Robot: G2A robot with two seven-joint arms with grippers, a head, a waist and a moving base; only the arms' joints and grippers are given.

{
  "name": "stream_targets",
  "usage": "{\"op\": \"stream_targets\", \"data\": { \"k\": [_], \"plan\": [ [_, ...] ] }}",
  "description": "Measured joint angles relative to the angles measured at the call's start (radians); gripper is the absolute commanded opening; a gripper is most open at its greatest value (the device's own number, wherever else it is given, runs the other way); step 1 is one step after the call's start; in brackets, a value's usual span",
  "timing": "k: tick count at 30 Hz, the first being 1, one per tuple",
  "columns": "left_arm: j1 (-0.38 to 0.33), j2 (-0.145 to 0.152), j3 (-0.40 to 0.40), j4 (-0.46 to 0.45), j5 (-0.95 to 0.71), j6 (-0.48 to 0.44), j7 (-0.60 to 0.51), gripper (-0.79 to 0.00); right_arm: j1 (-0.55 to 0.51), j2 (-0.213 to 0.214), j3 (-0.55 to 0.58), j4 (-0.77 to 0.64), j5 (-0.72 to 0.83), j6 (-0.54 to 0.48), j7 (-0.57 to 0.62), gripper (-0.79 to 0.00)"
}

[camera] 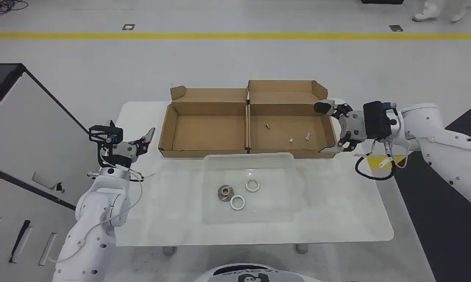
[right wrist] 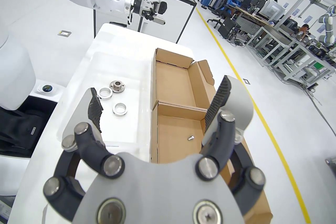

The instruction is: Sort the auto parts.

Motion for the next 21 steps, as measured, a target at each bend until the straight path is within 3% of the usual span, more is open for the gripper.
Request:
{"op": "stream_targets", "data": {
  "k": [4, 10, 15, 21],
  "plan": [
    [0.011, 0.008, 0.007, -0.094, 0.152, -0.053, -0.106, 0.000, 0.000, 0.000, 0.000, 0.000, 0.000, 0.000, 0.000, 0.000],
    [-0.027, 0.014, 0.058, -0.257, 0.193, -0.215, -0.374, 0.000, 0.000, 0.000, 0.000, 0.000, 0.000, 0.000, 0.000, 0.000],
    [-0.121, 0.013, 0.143, -0.334, 0.184, -0.323, -0.592, 0.000, 0.000, 0.000, 0.000, 0.000, 0.000, 0.000, 0.000, 0.000],
    [-0.278, 0.001, 0.282, -0.347, 0.135, -0.387, -0.825, 0.000, 0.000, 0.000, 0.000, 0.000, 0.000, 0.000, 0.000, 0.000]
  ]
}}
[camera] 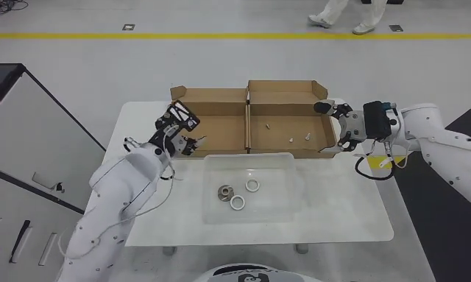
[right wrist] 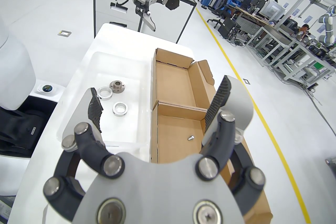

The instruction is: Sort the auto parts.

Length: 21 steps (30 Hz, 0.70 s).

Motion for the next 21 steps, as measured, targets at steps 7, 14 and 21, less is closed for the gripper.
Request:
{"op": "stream_targets", "data": {
  "k": [7, 14, 21],
  "plan": [
    [-0.171, -0.022, 0.183, 0.051, -0.052, -0.052, -0.235, 0.000, 0.000, 0.000, 0.000, 0.000, 0.000, 0.000, 0.000, 0.000],
    [-0.303, -0.049, 0.342, 0.146, -0.170, -0.087, -0.415, 0.000, 0.000, 0.000, 0.000, 0.000, 0.000, 0.000, 0.000, 0.000],
    [-0.354, -0.061, 0.422, 0.205, -0.362, -0.131, -0.456, 0.000, 0.000, 0.000, 0.000, 0.000, 0.000, 0.000, 0.000, 0.000]
  ]
}}
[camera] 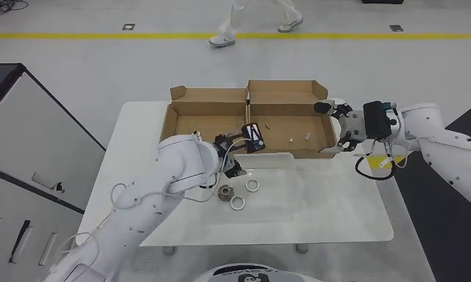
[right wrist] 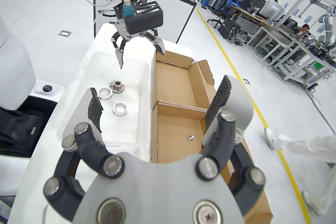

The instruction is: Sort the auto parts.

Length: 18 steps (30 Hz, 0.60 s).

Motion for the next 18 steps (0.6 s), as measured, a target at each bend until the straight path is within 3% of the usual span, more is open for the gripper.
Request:
{"op": "stream_targets", "data": {
  "k": [10, 18],
  "plan": [
    [-0.079, 0.022, 0.145, 0.092, -0.079, -0.007, 0.009, 0.000, 0.000, 0.000, 0.000, 0.000, 0.000, 0.000, 0.000, 0.000],
    [-0.170, 0.021, 0.247, 0.177, -0.208, 0.011, -0.009, 0.000, 0.000, 0.000, 0.000, 0.000, 0.000, 0.000, 0.000, 0.000]
  ]
}}
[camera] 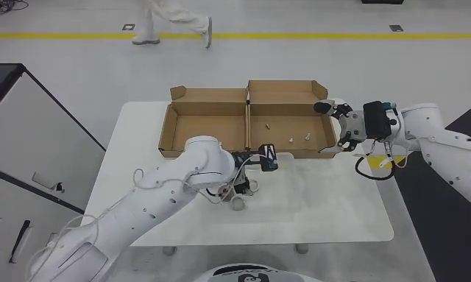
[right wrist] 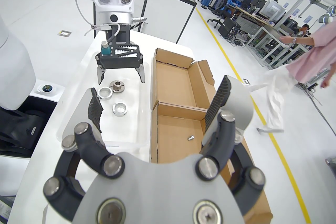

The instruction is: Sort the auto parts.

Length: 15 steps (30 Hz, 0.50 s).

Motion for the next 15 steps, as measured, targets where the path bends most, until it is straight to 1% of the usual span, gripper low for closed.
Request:
{"op": "stream_targets", "data": {
  "k": [8, 15],
  "plan": [
    [-0.048, -0.020, 0.058, 0.075, -0.071, 0.018, -0.003, 0.000, 0.000, 0.000, 0.000, 0.000, 0.000, 0.000, 0.000, 0.000],
    [-0.075, -0.044, 0.117, 0.135, -0.051, 0.028, 0.036, 0.000, 0.000, 0.000, 0.000, 0.000, 0.000, 0.000, 0.000, 0.000]
  ]
}}
